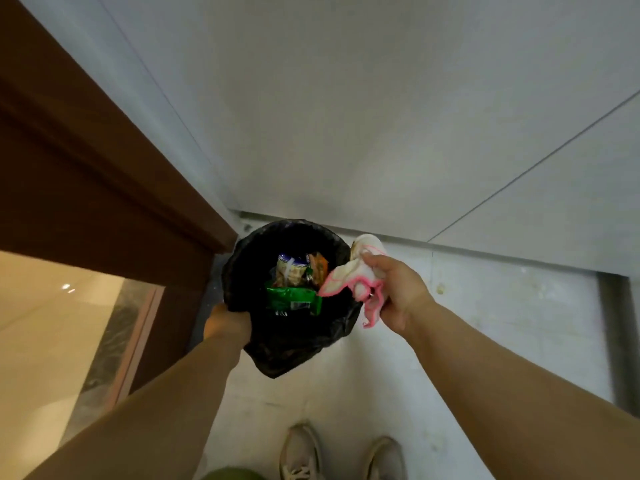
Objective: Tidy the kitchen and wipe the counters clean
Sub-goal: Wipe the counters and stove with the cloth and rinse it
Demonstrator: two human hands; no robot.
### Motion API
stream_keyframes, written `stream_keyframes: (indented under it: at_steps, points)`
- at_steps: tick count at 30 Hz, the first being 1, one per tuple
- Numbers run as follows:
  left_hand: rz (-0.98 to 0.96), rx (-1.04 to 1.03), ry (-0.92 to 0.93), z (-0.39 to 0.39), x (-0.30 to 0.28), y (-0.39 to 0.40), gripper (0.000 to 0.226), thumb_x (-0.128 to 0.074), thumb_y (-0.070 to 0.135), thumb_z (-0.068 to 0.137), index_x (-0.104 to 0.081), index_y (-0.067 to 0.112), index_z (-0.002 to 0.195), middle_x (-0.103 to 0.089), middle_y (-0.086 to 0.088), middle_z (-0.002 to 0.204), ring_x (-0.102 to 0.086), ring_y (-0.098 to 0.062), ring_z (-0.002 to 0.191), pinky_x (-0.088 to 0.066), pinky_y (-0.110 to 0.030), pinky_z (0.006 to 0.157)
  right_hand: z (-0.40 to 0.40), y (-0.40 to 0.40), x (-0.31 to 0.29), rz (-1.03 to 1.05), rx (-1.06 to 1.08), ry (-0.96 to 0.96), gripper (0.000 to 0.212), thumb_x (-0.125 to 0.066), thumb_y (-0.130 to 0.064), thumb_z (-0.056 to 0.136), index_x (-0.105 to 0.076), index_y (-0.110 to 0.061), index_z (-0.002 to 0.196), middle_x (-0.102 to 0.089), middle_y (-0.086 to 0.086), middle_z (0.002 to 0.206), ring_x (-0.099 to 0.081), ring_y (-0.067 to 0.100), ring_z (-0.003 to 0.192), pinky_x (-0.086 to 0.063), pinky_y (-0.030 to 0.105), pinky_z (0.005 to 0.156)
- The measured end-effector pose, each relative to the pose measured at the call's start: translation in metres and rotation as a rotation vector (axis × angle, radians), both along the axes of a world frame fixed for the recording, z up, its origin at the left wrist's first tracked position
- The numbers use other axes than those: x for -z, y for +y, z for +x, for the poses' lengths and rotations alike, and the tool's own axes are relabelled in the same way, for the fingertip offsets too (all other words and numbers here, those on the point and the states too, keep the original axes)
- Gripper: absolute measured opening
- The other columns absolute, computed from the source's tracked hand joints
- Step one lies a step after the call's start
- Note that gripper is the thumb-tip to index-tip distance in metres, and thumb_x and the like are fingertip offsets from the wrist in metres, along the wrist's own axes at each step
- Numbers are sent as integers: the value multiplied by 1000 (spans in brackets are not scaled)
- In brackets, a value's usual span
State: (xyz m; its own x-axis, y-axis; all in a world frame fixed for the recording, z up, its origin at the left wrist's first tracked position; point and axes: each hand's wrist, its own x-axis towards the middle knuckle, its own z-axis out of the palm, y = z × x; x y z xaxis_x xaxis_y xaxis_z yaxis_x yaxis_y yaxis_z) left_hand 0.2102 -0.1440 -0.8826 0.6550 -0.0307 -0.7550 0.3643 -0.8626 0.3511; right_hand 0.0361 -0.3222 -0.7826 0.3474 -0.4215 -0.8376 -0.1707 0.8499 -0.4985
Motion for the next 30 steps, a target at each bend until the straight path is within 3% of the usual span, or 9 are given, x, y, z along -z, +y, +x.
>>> stream_keyframes:
  at_steps: [7, 10, 12, 15, 18, 21, 24, 27, 30]
  points:
    - [63, 17, -48, 26, 43, -8, 38, -49, 18, 96, -40, 4, 130, -52, -20, 101, -59, -43, 98, -52, -51, 88, 19, -10, 41, 23, 15, 13, 18, -51, -14, 94, -57, 1, 100, -54, 17, 68, -46, 16, 40, -40, 18, 35]
    - [147, 122, -25, 24, 37, -13, 54, -49, 31, 97, -33, 2, 140, -48, -24, 129, -52, -43, 114, -46, -44, 90, 20, -14, 44, 29, 1, 35, 19, -50, -12, 92, -54, 0, 106, -57, 17, 68, -50, 16, 38, -43, 21, 39]
    - [223, 213, -28, 18, 20, -20, 62, -51, 34, 96, -28, 3, 144, -33, -24, 145, -36, -42, 131, -33, -47, 107, 16, -14, 37, 38, -28, 64, 26, -50, -13, 90, -53, 0, 112, -57, 16, 66, -49, 18, 42, -47, 27, 52]
    - [334, 421, -16, -1, -39, -35, 66, -44, 35, 98, -14, 5, 149, -16, -19, 154, -16, -38, 142, -10, -41, 117, 7, -15, -10, 41, -50, 76, 30, -48, -12, 89, -53, 0, 116, -56, 17, 67, -46, 18, 40, -42, 31, 60]
    - [217, 387, 26, -19, -109, -57, 66, -55, 26, 92, -23, 7, 146, -26, -18, 150, -30, -37, 134, -29, -36, 108, -6, -14, -74, 16, -42, 49, 32, -47, -8, 89, -51, 1, 120, -56, 20, 74, -50, 22, 48, -42, 23, 45]
    - [-75, 411, 191, -47, -198, -84, 17, -53, 25, 95, -56, 12, 106, -57, -14, 115, -53, -32, 110, -44, -38, 94, -27, -17, -149, -60, -56, 45, 31, -47, -5, 89, -49, 1, 119, -57, 27, 85, -56, 33, 66, -42, 20, 36]
    - [-286, 386, 423, -84, -321, -117, 22, -51, 38, 95, -60, 18, 100, -63, -3, 97, -59, -18, 87, -48, -30, 72, -59, -25, -248, -196, -50, 77, 15, -50, 0, 87, -49, -4, 102, -61, 29, 95, -63, 38, 68, -56, 34, 51]
    - [-350, 549, 542, -117, -407, -146, 43, -47, 56, 92, -64, 19, 104, -67, -3, 98, -64, -20, 93, -49, -32, 83, -90, -35, -329, -329, -44, 85, 16, -56, -1, 85, -49, -6, 99, -63, 29, 100, -65, 40, 75, -55, 54, 83]
    - [-405, 744, 496, -158, -482, -170, 37, -52, 56, 89, -62, 20, 94, -61, 2, 81, -60, -13, 73, -50, -27, 73, -132, -39, -399, -429, 53, 97, 15, -64, -18, 88, -53, -10, 93, -65, 18, 88, -64, 33, 73, -58, 46, 72]
